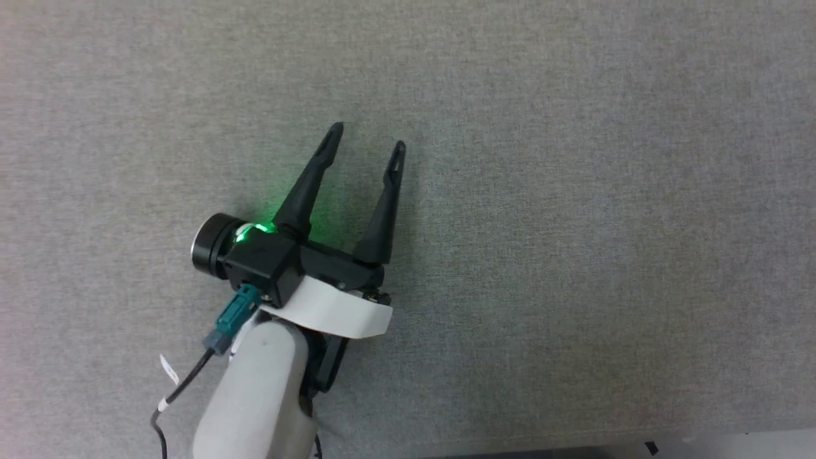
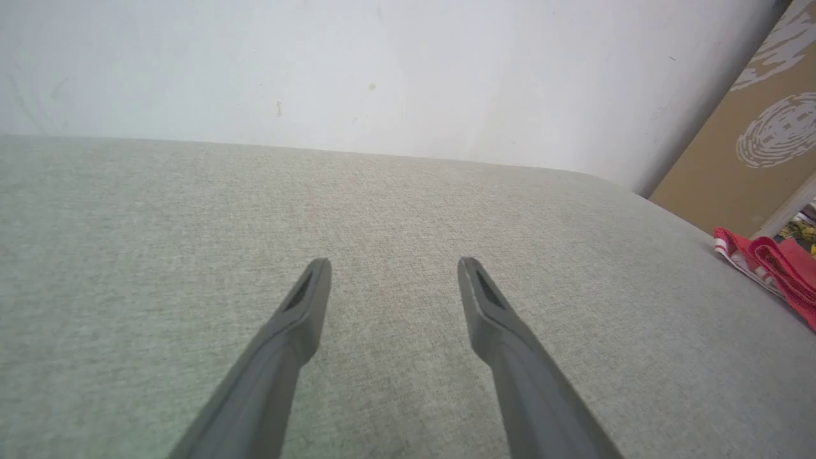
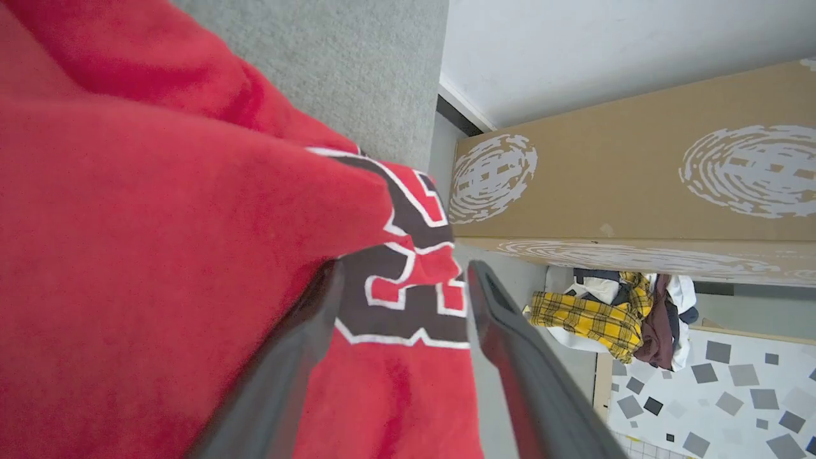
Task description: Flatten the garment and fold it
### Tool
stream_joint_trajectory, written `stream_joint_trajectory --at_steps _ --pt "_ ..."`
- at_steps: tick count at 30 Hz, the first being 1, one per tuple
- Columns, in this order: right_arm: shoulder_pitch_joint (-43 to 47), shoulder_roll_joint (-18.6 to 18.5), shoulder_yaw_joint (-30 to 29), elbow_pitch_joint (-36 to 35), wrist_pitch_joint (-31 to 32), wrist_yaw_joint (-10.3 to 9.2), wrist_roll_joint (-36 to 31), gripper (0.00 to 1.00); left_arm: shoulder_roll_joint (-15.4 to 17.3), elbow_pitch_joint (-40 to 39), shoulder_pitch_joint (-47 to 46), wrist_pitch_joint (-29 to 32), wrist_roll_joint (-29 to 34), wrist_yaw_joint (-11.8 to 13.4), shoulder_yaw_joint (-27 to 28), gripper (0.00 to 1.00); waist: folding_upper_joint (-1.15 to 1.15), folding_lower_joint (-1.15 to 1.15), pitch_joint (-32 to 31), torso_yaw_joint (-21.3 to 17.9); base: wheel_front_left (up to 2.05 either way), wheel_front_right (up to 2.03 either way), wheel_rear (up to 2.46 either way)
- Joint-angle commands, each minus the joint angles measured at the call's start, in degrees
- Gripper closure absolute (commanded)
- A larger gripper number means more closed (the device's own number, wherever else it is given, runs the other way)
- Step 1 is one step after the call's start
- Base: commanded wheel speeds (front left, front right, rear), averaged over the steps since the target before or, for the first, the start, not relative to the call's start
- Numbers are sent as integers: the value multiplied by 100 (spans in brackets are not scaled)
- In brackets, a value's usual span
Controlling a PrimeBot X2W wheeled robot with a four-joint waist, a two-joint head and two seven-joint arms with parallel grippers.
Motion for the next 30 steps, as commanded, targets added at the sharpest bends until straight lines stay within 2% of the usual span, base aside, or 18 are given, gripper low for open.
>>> stream_joint_trajectory --at_steps 1,8,12,19,25,30 --pt "-107 60 -49 40 -61 -13 -19 0 7 58 45 -27 -9 -51 64 0 0 -1 -272 -49 0 0 0" --pt "-362 408 -3 -205 -388 -13 169 0 7 249 405 -27 -85 22 326 0 0 -1 -1213 -221 0 0 0" --pt "-456 655 22 -568 -603 -13 380 0 7 290 698 -27 -118 123 608 0 0 -1 -1815 -243 0 0 0" --pt "-237 1296 -41 -1407 -900 -13 652 0 11 380 1161 -27 -73 277 1015 0 0 -1 -2614 -143 0 0 0" --pt "345 2114 -301 -2113 -1183 -13 607 0 40 381 1561 -27 33 364 1205 0 0 -1 -3119 -71 0 0 0" --pt "1043 3015 -637 -2805 -1377 -13 630 0 47 339 1823 -27 92 375 1300 0 0 -1 -3328 -2 0 0 0"
